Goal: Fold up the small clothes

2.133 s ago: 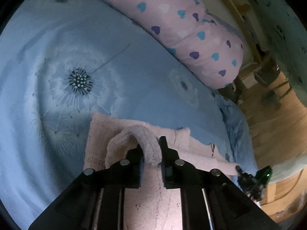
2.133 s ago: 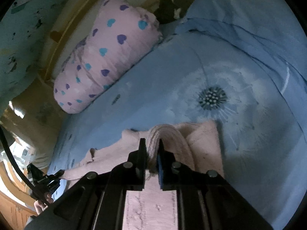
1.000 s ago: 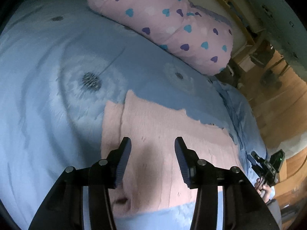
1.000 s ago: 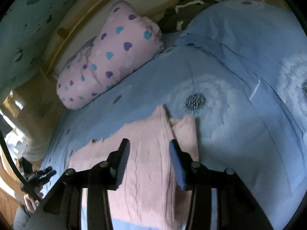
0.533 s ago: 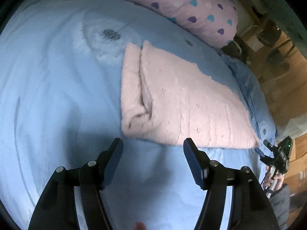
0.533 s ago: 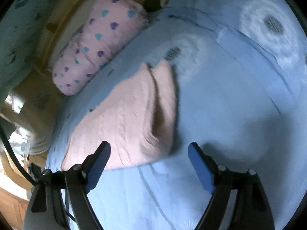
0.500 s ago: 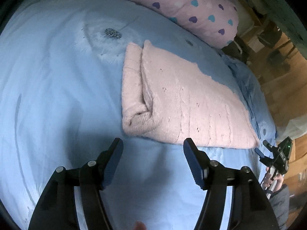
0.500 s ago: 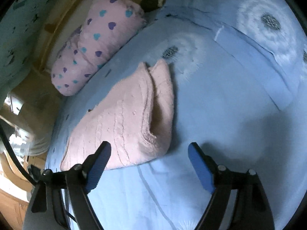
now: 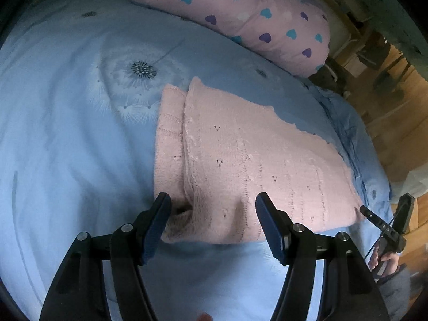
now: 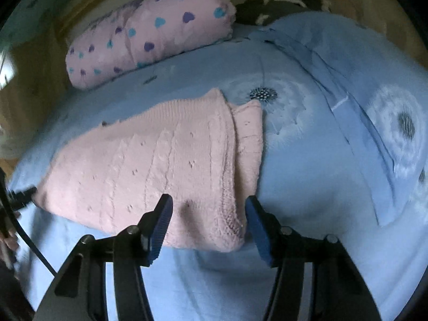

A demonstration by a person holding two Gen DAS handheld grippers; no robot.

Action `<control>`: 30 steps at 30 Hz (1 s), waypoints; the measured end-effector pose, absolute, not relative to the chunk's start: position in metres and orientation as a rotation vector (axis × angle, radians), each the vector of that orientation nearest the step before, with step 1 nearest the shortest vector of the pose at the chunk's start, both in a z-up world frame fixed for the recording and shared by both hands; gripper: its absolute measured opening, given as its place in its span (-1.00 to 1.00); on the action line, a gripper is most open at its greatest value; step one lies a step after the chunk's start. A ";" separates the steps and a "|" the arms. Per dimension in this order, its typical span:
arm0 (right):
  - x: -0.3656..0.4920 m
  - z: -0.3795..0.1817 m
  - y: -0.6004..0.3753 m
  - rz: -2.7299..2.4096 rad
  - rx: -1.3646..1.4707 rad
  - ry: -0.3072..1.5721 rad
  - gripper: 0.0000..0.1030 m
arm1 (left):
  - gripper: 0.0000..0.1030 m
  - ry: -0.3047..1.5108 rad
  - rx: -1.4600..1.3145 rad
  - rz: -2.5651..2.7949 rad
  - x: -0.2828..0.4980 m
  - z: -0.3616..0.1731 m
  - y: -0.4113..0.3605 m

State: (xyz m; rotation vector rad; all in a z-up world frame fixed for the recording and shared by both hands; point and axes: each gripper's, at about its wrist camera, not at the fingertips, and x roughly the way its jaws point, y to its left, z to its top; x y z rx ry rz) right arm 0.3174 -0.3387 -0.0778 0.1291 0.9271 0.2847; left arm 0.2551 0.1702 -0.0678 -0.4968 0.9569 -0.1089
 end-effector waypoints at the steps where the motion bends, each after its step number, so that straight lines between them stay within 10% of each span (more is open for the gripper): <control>1: 0.317 -0.078 -0.336 0.287 0.110 0.923 -0.17 | 0.16 0.954 -0.490 -0.106 0.255 -0.067 0.170; 4: 0.316 -0.075 -0.332 0.276 0.074 0.912 -0.79 | -0.12 0.934 -0.481 -0.098 0.252 -0.064 0.172; 6: 0.316 -0.075 -0.331 0.278 0.061 0.910 -0.83 | -0.98 0.935 -0.452 -0.089 0.252 -0.064 0.170; 7: 0.315 -0.074 -0.330 0.273 0.055 0.906 -0.85 | -0.99 0.946 -0.414 -0.054 0.251 -0.064 0.169; 24: 0.291 -0.090 -0.357 0.297 0.131 1.004 -0.81 | -0.99 0.983 -0.378 -0.045 0.217 -0.072 0.187; 27: 0.292 -0.089 -0.361 0.271 0.138 1.001 -0.28 | -0.86 0.987 -0.434 -0.080 0.219 -0.071 0.193; 30: 0.293 -0.085 -0.372 0.291 0.218 0.978 0.21 | -0.21 0.973 -0.482 -0.112 0.219 -0.065 0.196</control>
